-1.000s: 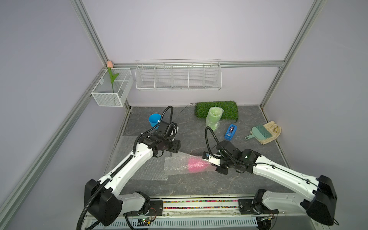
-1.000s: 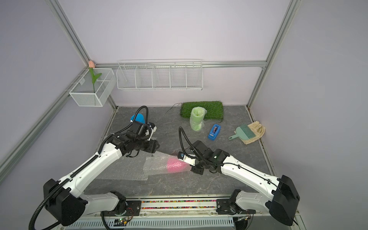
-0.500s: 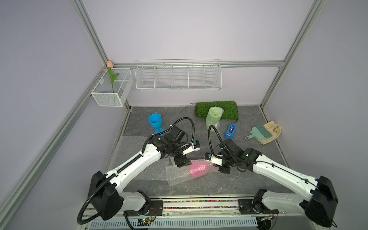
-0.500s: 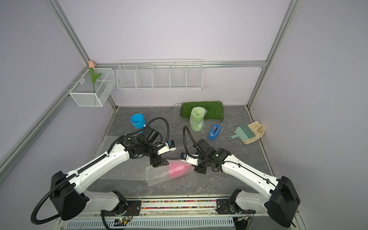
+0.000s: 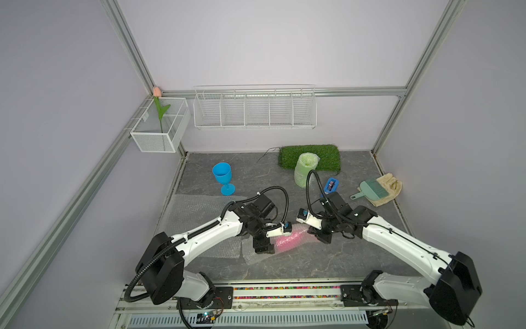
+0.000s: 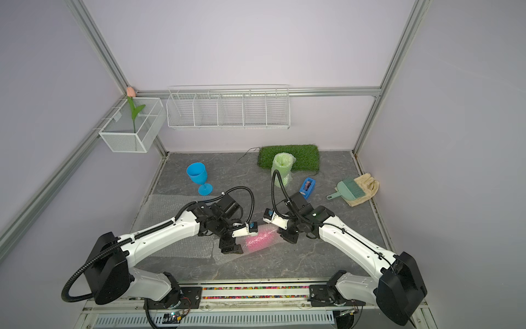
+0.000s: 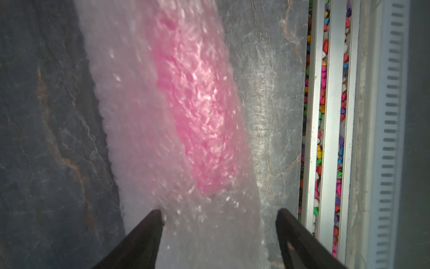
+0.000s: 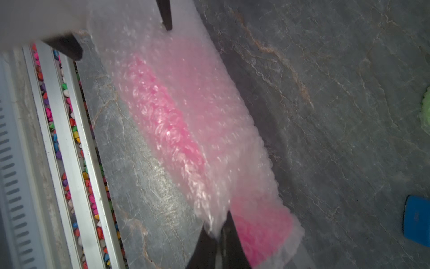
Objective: Wrap wine glasses in bubble wrap
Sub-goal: Adjust the bubble wrap at the center of the board.
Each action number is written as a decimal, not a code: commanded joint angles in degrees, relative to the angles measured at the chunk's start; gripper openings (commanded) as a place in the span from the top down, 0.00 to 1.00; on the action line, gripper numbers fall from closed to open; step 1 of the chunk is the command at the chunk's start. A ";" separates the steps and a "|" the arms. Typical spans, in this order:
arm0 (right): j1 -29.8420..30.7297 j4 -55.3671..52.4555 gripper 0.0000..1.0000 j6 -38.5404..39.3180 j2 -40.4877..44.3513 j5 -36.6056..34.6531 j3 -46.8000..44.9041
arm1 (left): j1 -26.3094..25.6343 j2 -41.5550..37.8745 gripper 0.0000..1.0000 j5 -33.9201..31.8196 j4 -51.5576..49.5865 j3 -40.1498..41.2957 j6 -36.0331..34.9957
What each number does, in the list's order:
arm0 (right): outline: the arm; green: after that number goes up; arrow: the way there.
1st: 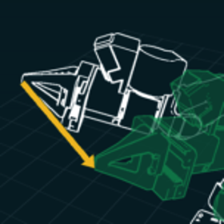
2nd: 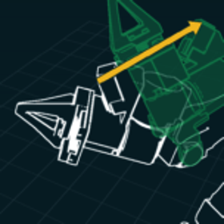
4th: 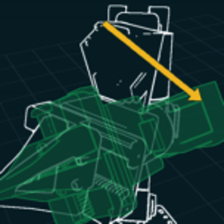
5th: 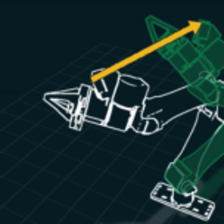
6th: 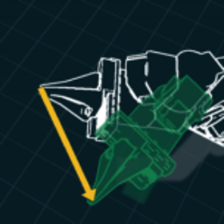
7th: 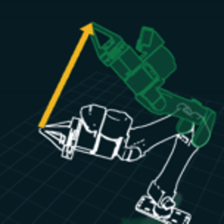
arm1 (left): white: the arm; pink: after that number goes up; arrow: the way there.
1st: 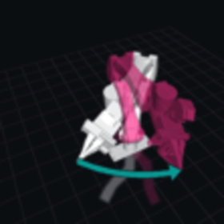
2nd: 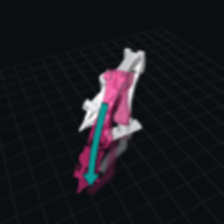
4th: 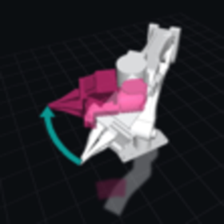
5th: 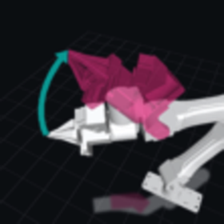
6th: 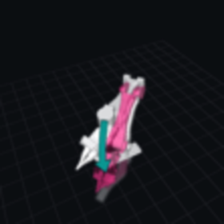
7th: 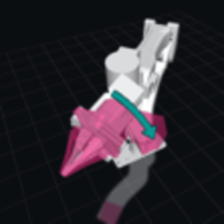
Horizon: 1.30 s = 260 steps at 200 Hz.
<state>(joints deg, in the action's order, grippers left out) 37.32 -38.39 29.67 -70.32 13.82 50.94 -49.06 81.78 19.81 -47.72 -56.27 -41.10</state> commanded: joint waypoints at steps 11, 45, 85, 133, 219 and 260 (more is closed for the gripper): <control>-1.36 -1.52 0.93 -0.98 -1.71 4.24 1.73 | -1.03 1.16 0.28 -3.39 2.30 0.61 -1.62; -1.62 -2.38 0.93 -1.37 -3.21 4.88 2.01 | -1.11 1.89 0.35 -5.89 3.86 -0.13 -0.66; -1.98 -3.48 0.93 -1.44 -5.13 4.73 2.44 | -1.30 1.00 0.32 -6.85 6.63 0.49 -0.03; -2.34 -4.13 0.93 -1.63 -6.04 2.92 2.54 | -1.23 2.12 0.52 -5.19 5.36 0.31 -1.09; -2.69 -4.61 0.69 -2.89 -5.58 -2.19 2.80 | -1.30 2.87 0.91 -8.77 0.47 -2.18 -0.94; -4.12 -6.88 0.46 -4.95 -1.99 -5.31 5.18 | -1.29 1.90 0.93 -10.01 0.45 -1.74 -1.38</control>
<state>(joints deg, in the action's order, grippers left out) 34.30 -42.54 25.91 -75.70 11.31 53.49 -50.22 84.36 11.70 -43.94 -57.04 -41.25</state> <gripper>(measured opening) 0.499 0.080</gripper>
